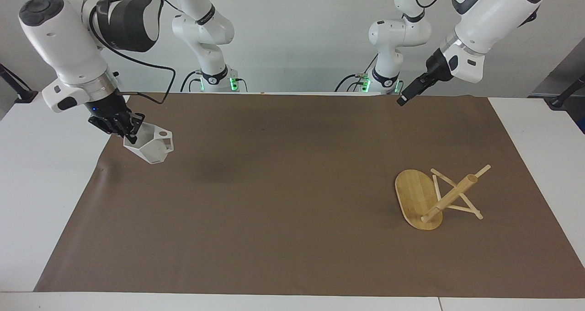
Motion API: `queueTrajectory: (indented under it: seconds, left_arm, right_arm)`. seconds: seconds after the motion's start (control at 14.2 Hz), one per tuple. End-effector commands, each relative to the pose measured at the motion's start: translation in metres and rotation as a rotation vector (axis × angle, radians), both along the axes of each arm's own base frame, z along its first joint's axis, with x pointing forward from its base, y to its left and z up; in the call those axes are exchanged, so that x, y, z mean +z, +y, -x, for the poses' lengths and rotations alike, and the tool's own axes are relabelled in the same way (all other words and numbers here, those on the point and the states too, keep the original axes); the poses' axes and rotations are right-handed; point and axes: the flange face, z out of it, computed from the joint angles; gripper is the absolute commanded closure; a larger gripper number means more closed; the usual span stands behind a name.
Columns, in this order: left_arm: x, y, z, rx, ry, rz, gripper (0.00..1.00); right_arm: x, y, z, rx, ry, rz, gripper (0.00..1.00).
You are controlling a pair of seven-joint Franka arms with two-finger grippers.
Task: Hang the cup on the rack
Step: 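Lift the cup with the right gripper while the left gripper advances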
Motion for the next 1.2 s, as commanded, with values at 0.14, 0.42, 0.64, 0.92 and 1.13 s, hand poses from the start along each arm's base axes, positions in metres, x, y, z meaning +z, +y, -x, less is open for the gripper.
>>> queueTrajectory:
  seconds: [0.14, 0.42, 0.64, 0.92, 1.13]
  left_arm:
    - [0.0, -0.014, 0.012, 0.04, 0.019, 0.01, 0.0]
    - [-0.011, -0.03, 0.029, 0.32, 0.158, 0.136, 0.0]
    - [-0.008, -0.043, 0.031, 0.512, 0.266, 0.264, 0.0]
    - [-0.016, -0.047, 0.022, 0.669, 0.366, 0.426, 0.0]
    - [-0.044, -0.048, 0.012, 0.779, 0.438, 0.576, 0.0]
  right_arm:
    - [0.015, 0.014, 0.005, -0.021, -0.014, -0.126, 1.0]
    - [0.015, 0.034, 0.007, -0.007, -0.003, -0.213, 1.0]
    - [0.014, 0.068, 0.012, 0.056, 0.023, -0.222, 1.0]
    - [0.022, 0.103, 0.013, -0.07, 0.062, -0.378, 1.0]
    - [0.025, 0.133, 0.015, -0.103, 0.093, -0.432, 1.0]
